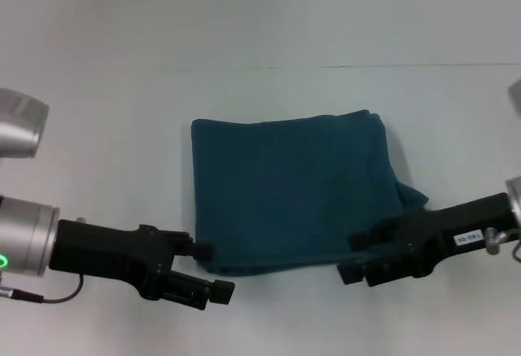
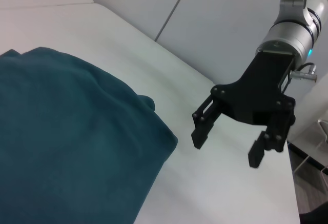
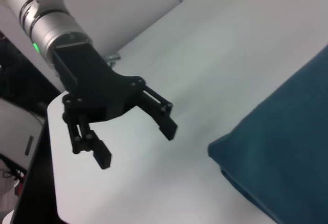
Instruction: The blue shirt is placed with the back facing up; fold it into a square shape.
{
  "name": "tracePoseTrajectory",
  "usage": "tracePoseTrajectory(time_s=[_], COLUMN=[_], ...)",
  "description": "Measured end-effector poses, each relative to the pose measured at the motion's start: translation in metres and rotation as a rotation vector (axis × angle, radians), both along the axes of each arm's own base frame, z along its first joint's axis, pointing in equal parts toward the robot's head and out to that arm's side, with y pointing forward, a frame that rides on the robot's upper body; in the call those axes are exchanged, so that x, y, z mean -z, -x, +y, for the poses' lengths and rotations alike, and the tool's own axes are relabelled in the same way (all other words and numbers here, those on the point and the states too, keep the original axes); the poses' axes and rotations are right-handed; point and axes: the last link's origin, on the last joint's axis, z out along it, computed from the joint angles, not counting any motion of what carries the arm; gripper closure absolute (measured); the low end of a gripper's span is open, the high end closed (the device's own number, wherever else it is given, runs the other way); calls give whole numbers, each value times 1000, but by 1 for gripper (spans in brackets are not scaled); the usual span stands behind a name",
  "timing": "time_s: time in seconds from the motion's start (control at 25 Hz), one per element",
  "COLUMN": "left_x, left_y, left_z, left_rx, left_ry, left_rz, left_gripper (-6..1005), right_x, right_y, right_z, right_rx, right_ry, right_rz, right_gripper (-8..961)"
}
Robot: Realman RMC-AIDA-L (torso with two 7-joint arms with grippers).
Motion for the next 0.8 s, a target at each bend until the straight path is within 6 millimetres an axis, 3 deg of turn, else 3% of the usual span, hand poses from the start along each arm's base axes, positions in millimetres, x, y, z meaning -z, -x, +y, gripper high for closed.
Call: tracePoseTrajectory(time_s=[0.36,0.8], left_x=[5,8], left_y=[-2,-2], left_z=[4,8], left_rx=[-50,-47], left_ry=[7,-16], left_rz=[-24,-7], left_gripper=[65,65], right_x=[17,18], right_y=[5,5], right_z=[3,2], right_rx=[-10,-10], right_ry=[30,27], right_rz=[-4,11], right_gripper=[192,192])
